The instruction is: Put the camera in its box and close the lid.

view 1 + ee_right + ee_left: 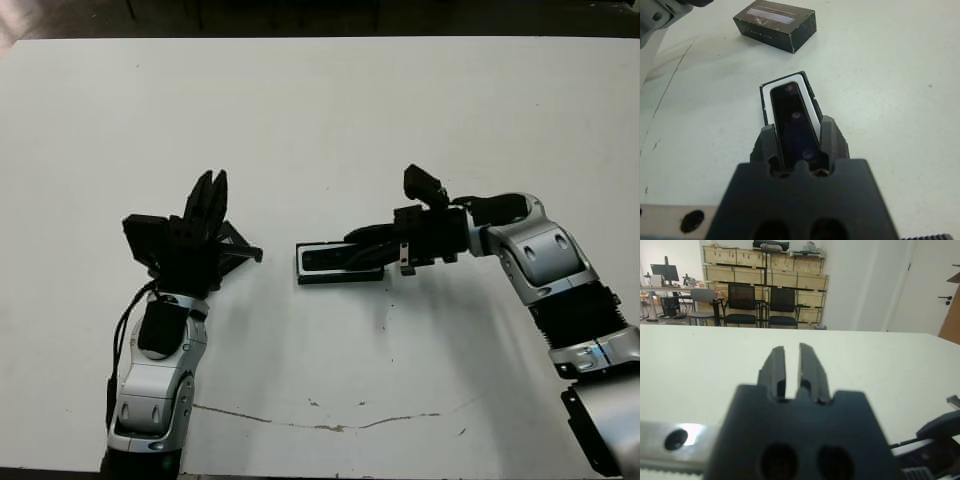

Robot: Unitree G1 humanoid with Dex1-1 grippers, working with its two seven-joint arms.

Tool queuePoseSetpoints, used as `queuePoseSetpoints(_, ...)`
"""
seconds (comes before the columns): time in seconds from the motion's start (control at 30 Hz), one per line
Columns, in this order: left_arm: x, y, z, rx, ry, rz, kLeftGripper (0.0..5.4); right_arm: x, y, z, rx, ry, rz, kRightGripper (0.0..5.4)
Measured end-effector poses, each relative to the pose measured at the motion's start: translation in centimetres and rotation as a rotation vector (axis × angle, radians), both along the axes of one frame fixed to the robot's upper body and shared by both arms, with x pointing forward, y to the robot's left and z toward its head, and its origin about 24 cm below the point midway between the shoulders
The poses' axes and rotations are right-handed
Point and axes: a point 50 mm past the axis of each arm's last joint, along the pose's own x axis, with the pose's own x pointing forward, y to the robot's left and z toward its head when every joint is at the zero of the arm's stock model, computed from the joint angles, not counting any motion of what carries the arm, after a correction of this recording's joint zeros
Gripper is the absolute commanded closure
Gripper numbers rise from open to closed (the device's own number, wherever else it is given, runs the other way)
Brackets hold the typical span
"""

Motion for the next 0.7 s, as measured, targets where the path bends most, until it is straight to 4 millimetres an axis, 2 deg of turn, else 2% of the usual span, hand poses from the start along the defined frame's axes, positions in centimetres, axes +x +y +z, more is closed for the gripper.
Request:
queuePoseSetpoints(0.13,-0.1,0.0,-0.1,0.007,0.003,0.007,5.40,-0.2,0.2,0.1,-0.012,-0.025,-0.004,5.28)
queuePoseSetpoints(0.27,-0.1,0.0,-0.1,0.010,0.006,0.009,5.40,-0.5,0.4,0.6,-0.008,-0.039,-0.032,4.52)
queuePoseSetpoints(0.37,-0.1,0.0,-0.1,0.010,0.007,0.008,5.40,-0.7,1.1,2.2,0.065,-0.127,-0.008,3.84)
queuePoseSetpoints(0.43,-0.2,0.1,-0.1,0.010,0.010,0.011,5.40,-0.7,0.9,3.5,0.113,-0.200,-0.019,3.42)
queuePoseSetpoints(0.6,-0.2,0.1,-0.1,0.006,0.009,0.010,5.40,-0.7,-1.5,6.1,0.161,-0.307,-0.076,2.33)
queuePoseSetpoints(0.7,-0.1,0.1,0.0,0.007,0.005,0.007,5.40,-0.7,-2.4,7.0,0.192,-0.329,-0.088,1.73)
